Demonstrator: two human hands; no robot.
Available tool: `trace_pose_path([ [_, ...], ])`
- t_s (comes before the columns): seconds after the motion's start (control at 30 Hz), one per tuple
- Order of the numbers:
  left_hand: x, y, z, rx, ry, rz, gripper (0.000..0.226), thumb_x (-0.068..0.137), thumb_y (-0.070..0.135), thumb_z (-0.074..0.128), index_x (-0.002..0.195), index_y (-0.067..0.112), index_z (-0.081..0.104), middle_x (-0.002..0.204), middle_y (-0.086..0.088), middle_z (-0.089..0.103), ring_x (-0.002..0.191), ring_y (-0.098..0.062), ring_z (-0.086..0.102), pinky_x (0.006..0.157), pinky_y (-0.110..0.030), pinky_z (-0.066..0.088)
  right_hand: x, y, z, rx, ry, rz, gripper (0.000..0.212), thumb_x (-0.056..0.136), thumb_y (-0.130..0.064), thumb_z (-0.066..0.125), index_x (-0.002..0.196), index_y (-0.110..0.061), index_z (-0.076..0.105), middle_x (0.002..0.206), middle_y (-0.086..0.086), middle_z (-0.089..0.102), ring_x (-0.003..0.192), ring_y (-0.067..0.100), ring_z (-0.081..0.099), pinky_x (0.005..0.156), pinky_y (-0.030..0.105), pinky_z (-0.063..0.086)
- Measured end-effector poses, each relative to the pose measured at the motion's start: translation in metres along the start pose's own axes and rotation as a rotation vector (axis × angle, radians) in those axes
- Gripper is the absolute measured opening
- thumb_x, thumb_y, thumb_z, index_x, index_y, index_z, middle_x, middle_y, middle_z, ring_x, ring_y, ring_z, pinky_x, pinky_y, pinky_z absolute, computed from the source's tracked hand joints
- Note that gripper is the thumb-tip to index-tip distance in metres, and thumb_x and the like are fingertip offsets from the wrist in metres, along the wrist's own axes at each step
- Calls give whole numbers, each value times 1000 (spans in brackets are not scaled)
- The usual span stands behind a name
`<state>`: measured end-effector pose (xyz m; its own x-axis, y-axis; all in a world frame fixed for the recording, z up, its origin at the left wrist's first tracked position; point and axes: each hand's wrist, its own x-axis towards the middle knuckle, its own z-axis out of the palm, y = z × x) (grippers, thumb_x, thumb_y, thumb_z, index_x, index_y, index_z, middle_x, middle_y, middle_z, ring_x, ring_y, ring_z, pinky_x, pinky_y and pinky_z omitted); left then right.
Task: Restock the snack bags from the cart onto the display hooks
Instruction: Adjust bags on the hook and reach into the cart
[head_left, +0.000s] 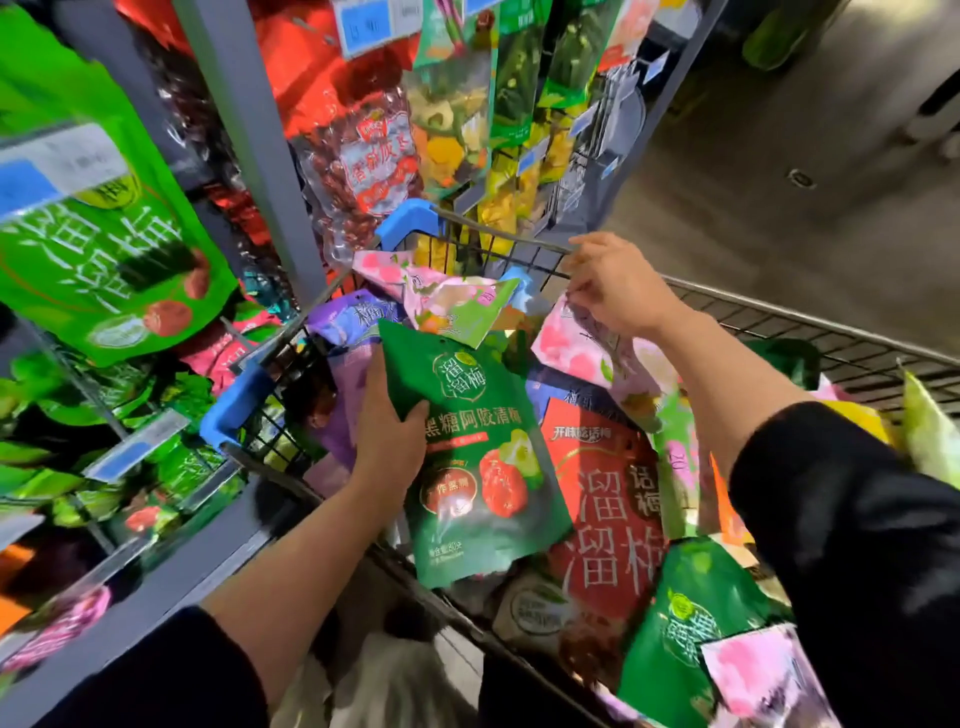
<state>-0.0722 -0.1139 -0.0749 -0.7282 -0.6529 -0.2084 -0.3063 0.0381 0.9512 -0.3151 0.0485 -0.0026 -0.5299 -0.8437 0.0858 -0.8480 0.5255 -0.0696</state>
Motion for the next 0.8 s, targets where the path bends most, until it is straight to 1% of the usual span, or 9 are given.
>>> trace_pose_path([
  [0.07,-5,12,-1,-19,30,36,78,83,-2,60,150,16,24,148,-10,40,134,-25,40,115,-39,28,-4,-10,-25,11,-47,11,7,76,0,64,78,2,70,97,20,69,116,38,57,92,44,47],
  [0.17,-20,33,-2,-100,49,192,74,79,8,61,145,14,30,142,-14,45,132,-29,44,114,-44,33,-14,-25,-62,-46,-51,29,4,82,-3,62,82,0,62,90,19,66,92,38,58,83,38,39],
  [0.27,-40,66,-10,-302,66,150,73,89,-9,55,150,8,17,148,-8,35,135,-15,38,114,-26,27,-34,-47,-101,-45,31,-12,15,81,-1,61,74,-11,53,67,10,56,68,32,51,88,39,34],
  [0.37,-57,90,-34,-289,151,261,66,91,-8,53,148,2,22,146,-3,36,132,-15,41,109,-20,29,-50,-86,-143,-31,111,-39,25,81,-3,61,74,-22,46,68,-1,51,71,26,49,85,37,40],
  [0.5,-76,101,-98,-303,280,348,55,91,-5,56,141,0,35,135,-5,46,124,-20,49,107,-22,35,-58,-157,-193,-63,197,-66,7,86,-11,62,88,-7,67,78,11,65,74,28,57,71,38,44],
  [0.63,-116,100,-171,-332,338,365,63,96,6,52,148,-2,18,153,-6,23,142,-11,20,101,2,12,-60,-244,-231,-5,277,-121,9,86,-15,62,88,-14,71,77,-4,61,76,10,51,65,25,30],
  [0.67,-127,97,-191,-320,379,376,64,97,8,53,148,-3,17,151,-2,22,142,-10,18,105,0,10,-59,-266,-236,26,289,-140,7,87,-13,63,83,-16,68,74,-2,60,75,11,51,64,25,30],
  [0.73,-151,87,-235,-309,496,413,62,95,5,54,147,-6,22,154,-14,26,144,-21,25,116,-18,16,-58,-315,-240,87,305,-171,15,89,-9,63,75,-12,62,67,3,55,69,15,50,60,30,32],
  [0.8,-178,72,-282,-298,628,418,58,94,1,54,144,-10,27,149,-22,34,140,-27,33,113,-21,23,-56,-366,-240,179,332,-223,16,90,-10,64,77,-1,64,67,8,57,64,18,51,60,34,37],
])
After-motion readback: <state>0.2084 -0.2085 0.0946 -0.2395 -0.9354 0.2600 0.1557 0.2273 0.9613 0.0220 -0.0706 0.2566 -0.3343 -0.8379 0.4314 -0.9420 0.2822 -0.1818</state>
